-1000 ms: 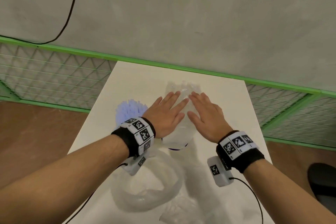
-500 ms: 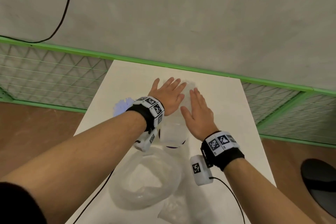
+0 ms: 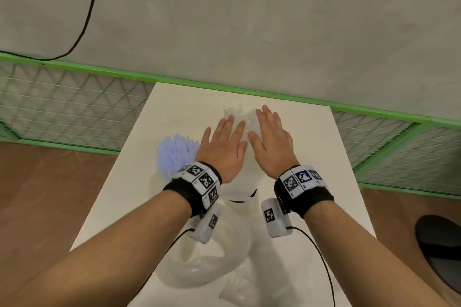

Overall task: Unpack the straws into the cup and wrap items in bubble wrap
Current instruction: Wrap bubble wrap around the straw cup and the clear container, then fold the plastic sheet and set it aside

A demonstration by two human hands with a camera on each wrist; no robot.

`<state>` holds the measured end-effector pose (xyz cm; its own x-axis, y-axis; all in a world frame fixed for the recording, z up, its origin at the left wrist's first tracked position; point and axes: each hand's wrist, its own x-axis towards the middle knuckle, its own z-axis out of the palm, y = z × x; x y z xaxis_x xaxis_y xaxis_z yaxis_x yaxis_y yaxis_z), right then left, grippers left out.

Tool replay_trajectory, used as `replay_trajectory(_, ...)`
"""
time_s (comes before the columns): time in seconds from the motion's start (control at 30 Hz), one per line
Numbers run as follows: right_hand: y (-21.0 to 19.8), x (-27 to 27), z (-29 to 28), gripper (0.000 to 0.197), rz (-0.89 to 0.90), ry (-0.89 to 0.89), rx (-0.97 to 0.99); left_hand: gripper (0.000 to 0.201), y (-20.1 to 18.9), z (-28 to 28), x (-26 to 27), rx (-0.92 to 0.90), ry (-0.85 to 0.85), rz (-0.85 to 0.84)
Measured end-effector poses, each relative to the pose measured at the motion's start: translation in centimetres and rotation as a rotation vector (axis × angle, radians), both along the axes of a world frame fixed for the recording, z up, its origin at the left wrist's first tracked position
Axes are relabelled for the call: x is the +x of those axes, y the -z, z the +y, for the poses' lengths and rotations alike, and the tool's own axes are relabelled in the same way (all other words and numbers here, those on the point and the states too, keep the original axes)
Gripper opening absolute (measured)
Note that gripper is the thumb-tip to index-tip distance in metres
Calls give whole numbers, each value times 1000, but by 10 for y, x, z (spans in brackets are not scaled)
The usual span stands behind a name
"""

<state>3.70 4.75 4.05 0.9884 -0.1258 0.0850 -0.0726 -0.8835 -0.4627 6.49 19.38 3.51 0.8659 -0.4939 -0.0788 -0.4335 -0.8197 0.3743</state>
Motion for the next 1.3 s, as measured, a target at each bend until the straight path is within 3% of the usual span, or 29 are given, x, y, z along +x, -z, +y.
replay_trajectory(0.3,7,13,2,52,134,-7,-213,54,7,3,5,43,50,-6)
replay_trajectory(0.5,-5,14,-1,53,241,-30,-174,55,-5,17,-1,-17,125,97)
replay_trajectory(0.57,-13,4,-2,52,123,-9,-53,52,-11,34,-15,-164,142,77)
replay_trajectory(0.67,-24,-31,5,34,-351,48,101,34,-17,72,-50,-344,134,-39)
replay_trajectory(0.73,-27,-61,13,22,-541,23,161,32,-13,99,-76,-368,145,-51)
replay_trajectory(0.8,-23,-90,22,21,-470,-2,265,29,4,124,-99,-320,102,-35)
replay_trajectory(0.87,-10,-116,30,22,-279,-1,319,19,29,145,-113,-196,28,-19)
replay_trajectory(0.93,8,-134,35,21,-81,11,306,18,52,160,-119,-88,-71,107)
replay_trajectory(1.07,36,-149,42,29,385,29,317,27,73,170,-117,-194,-207,373)
replay_trajectory(1.17,40,-150,49,12,369,71,358,39,68,168,-115,-292,-243,385)
replay_trajectory(1.3,25,-146,57,17,189,142,285,34,40,169,-112,-323,-204,325)
